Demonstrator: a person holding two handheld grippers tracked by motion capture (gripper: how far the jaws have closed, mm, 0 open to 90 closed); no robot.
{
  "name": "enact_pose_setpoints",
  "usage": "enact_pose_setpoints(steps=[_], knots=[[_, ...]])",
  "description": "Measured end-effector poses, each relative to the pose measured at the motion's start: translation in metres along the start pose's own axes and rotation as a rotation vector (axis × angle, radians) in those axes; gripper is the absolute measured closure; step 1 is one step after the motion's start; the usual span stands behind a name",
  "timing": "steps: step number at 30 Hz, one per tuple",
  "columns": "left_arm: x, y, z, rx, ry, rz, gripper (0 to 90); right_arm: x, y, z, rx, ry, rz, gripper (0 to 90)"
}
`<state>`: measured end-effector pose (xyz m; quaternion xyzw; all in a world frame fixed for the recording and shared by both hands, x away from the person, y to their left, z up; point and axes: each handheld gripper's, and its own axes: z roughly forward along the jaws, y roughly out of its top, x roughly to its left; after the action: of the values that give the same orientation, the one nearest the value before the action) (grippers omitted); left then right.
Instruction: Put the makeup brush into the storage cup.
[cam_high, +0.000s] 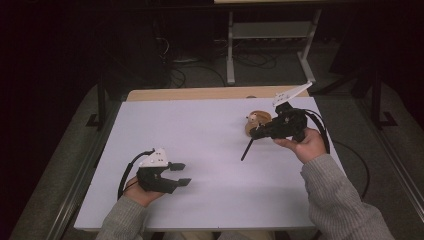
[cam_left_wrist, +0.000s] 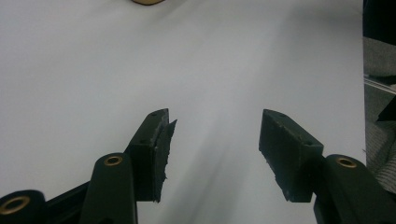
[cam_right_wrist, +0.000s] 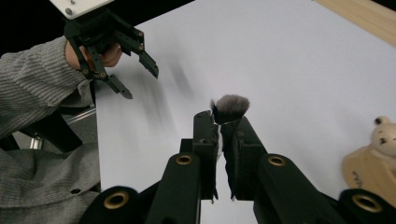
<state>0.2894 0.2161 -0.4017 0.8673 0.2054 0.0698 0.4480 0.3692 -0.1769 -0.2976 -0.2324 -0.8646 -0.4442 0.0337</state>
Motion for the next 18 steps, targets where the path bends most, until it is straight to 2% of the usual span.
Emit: enact_pose_setpoints(steps=[5, 7, 10, 18], knots=[[0.001, -0.001, -0.003, -0.003, 0.007, -0.004, 41.7, -0.003, 0.01, -0.007, 0.002, -0.017, 0.001, 82.0], [0.0, -0.001, -0.003, -0.018, 0.009, -0.019, 41.5, -0.005, 0.014, -0.01, 0.003, -0.021, -0.002, 82.1], [0.0, -0.001, -0.005, -0.018, 0.012, -0.013, 40.9, -0.008, 0.02, -0.015, -0.002, -0.025, 0.0, 82.0], [0.0, -0.002, -0.007, -0.023, -0.001, -0.032, 40.7, -0.014, 0.036, -0.024, -0.001, -0.041, -0.005, 82.1]])
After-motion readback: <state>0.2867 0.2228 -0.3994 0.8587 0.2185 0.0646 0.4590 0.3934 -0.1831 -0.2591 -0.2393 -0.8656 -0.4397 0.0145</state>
